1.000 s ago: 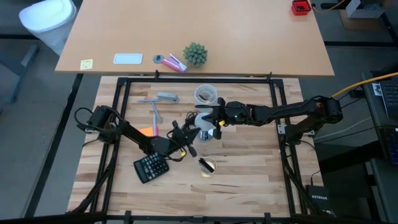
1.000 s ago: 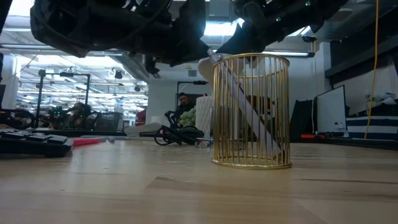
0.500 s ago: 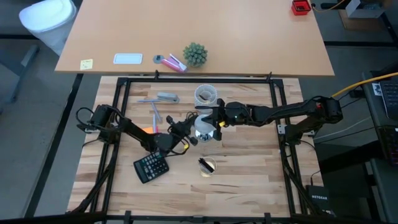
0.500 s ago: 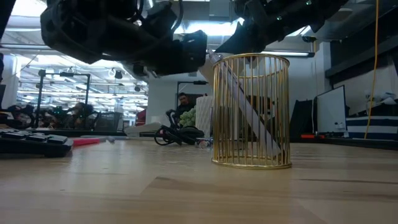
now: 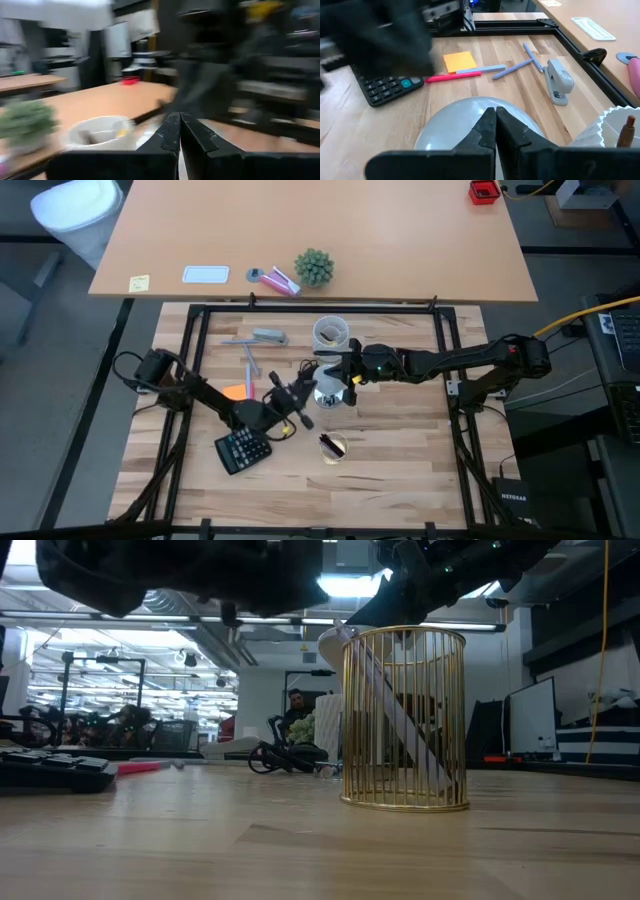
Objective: Screw lightbulb
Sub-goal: Insert the lightbulb into the lamp
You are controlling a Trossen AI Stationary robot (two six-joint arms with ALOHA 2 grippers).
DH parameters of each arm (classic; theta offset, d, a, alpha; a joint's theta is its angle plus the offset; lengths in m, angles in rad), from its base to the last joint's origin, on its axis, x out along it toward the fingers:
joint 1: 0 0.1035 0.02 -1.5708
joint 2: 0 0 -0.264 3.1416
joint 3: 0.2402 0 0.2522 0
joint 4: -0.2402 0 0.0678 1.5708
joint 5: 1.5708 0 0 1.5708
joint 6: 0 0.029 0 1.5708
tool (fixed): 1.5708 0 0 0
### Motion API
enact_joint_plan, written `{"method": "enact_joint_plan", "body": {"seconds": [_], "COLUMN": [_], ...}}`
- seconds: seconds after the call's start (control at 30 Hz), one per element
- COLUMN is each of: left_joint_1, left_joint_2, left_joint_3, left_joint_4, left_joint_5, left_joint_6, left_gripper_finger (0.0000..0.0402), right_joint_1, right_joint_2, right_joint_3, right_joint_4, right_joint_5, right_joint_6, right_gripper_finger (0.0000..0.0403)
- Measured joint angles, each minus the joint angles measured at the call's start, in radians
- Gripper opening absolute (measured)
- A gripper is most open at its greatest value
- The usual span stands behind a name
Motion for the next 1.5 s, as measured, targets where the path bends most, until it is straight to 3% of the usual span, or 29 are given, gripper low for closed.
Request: {"method": "enact_joint_plan", "body": {"seconds": [0.13,0.23,0.43,0.63,0.8,1.1,1.5], "left_joint_1": [-0.019,-0.017,0.004,0.033,0.045,0.031,0.068], "left_joint_2": [0.000,0.000,0.000,0.000,0.000,0.000,0.000], "left_joint_3": [0.000,0.001,0.001,0.001,0.001,0.001,0.000], "left_joint_4": [-0.049,-0.113,-0.242,-0.265,-0.265,-0.268,-0.278], "left_joint_5": [0.157,0.213,0.235,0.234,0.202,0.016,-0.086], "left_joint_6": [-0.078,-0.154,-0.279,-0.289,-0.288,-0.259,-0.209], "left_gripper_finger": [0.0003,0.0003,0.0003,0.0003,0.0003,0.0003,0.0003], "right_joint_1": [0.000,0.000,0.000,0.000,-0.001,-0.002,0.002], "right_joint_2": [0.000,0.000,0.000,0.000,0.000,-0.001,0.000], "right_joint_3": [0.000,0.000,0.000,0.000,0.000,0.000,0.000], "right_joint_4": [0.000,0.000,0.001,0.001,0.000,-0.010,-0.006], "right_joint_5": [0.000,0.000,0.001,0.003,0.011,0.018,-0.016], "right_joint_6": [0.000,0.000,0.000,0.000,0.000,0.000,0.000], "right_gripper_finger": [0.0005,0.0005,0.0005,0.0005,0.0005,0.0005,0.0005]}}
